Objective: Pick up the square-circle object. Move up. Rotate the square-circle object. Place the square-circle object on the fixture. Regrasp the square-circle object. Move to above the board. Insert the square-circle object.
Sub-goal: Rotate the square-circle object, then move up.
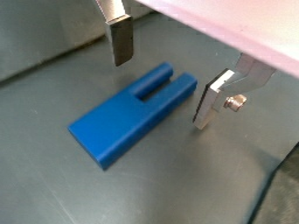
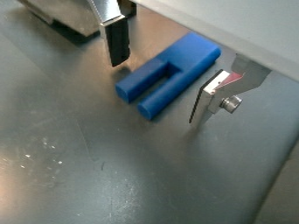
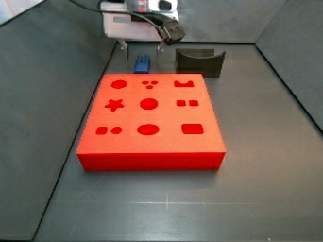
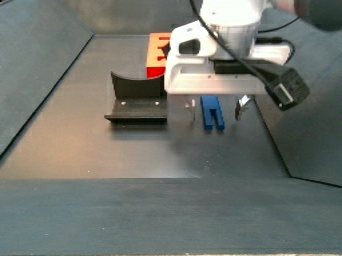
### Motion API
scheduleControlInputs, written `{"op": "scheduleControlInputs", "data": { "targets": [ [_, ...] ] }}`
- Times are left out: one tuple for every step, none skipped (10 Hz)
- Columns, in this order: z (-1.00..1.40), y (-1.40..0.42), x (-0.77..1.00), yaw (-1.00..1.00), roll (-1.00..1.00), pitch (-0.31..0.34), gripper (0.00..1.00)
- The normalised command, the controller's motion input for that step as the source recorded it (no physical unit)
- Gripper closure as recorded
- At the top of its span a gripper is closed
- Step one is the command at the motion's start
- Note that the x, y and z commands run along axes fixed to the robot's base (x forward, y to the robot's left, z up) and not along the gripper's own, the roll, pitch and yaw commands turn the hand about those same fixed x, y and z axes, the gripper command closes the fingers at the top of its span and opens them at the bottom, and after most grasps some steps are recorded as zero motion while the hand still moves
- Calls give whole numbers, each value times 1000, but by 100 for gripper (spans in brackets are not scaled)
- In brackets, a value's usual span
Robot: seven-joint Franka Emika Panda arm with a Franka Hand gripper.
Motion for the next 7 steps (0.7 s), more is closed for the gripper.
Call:
{"op": "scheduleControlInputs", "data": {
  "targets": [
    [-224,11,35,17,-130,-67,0],
    [0,0,0,0,0,0,100],
    [833,0,0,0,0,0,100],
    [809,-1,-16,-1,0,12,100],
    [710,4,-31,-5,8,24,100],
    [630,5,-26,-9,16,34,100],
    [397,7,-13,-16,37,54,100]
  ]
}}
